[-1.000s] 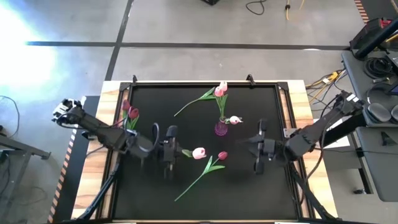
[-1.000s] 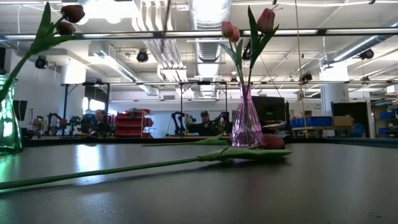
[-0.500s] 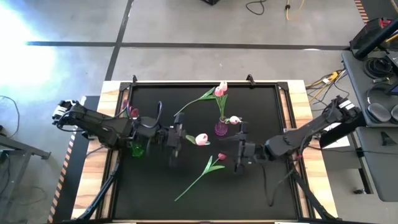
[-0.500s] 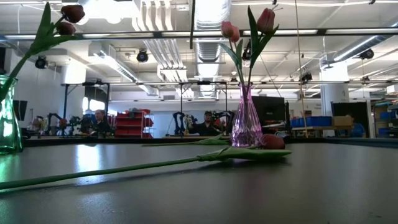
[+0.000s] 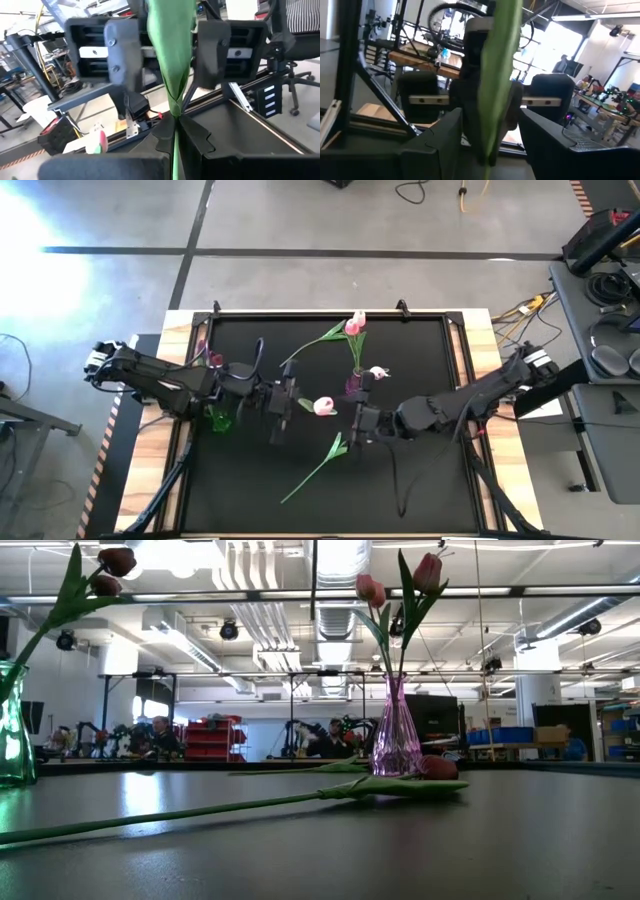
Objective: Sort flowers into vase by color
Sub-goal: Put the pink tulip into the purple vase
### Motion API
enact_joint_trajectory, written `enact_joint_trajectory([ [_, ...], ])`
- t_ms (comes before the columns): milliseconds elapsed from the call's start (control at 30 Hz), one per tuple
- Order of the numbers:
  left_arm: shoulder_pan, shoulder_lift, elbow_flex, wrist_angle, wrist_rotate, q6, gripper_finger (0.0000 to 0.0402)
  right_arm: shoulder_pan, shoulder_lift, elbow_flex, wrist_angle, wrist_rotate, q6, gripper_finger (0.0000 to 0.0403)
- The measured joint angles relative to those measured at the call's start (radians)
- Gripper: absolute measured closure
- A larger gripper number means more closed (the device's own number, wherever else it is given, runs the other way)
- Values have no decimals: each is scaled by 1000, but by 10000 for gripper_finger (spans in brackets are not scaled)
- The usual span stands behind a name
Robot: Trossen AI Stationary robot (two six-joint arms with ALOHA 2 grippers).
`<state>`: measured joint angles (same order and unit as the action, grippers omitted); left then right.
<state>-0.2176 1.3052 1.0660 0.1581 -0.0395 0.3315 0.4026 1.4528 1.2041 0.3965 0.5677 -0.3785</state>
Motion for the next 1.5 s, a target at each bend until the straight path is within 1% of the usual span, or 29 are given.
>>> enact_joint_trajectory([
  [100, 0, 0, 0, 3, 1, -4, 401, -6, 14, 16, 0, 0, -8, 226],
  [200, 0, 0, 0, 5, 1, -8, 401, -6, 15, 20, 5, -3, -21, 251],
  [300, 7, 11, 0, 11, 1, -20, 401, -7, 9, 20, 4, -15, -26, 299],
  [433, 28, 43, -1, 27, 0, -48, 400, -8, 0, 19, 4, -18, -53, 378],
  [467, 33, 50, -1, 33, 0, -61, 398, -8, -2, 18, 0, -16, -58, 384],
  [567, 39, 61, -1, 33, -8, -76, 384, -8, -4, 17, -9, -15, -72, 388],
  [700, 39, 53, -19, 17, -77, -75, 353, -7, -32, 17, -26, -7, -86, 390],
  [767, 40, 36, -39, 25, -84, -72, 334, -6, -48, 17, -41, 4, -88, 390],
  [933, 39, -14, -124, 74, -93, -59, 289, -18, -100, -18, -58, 8, -121, 390],
  [1033, 39, -62, -184, 123, -93, -57, 270, -42, -146, -62, -54, 10, -136, 390],
  [1167, 39, -142, -266, 190, -93, -56, 258, -89, -193, -136, -41, 8, -140, 390],
  [1333, 39, -241, -350, 259, -93, -61, 257, -157, -225, -213, 9, -18, -138, 390],
  [1500, 39, -296, -392, 270, -93, -72, 257, -188, -228, -233, 13, -26, -134, 390],
])
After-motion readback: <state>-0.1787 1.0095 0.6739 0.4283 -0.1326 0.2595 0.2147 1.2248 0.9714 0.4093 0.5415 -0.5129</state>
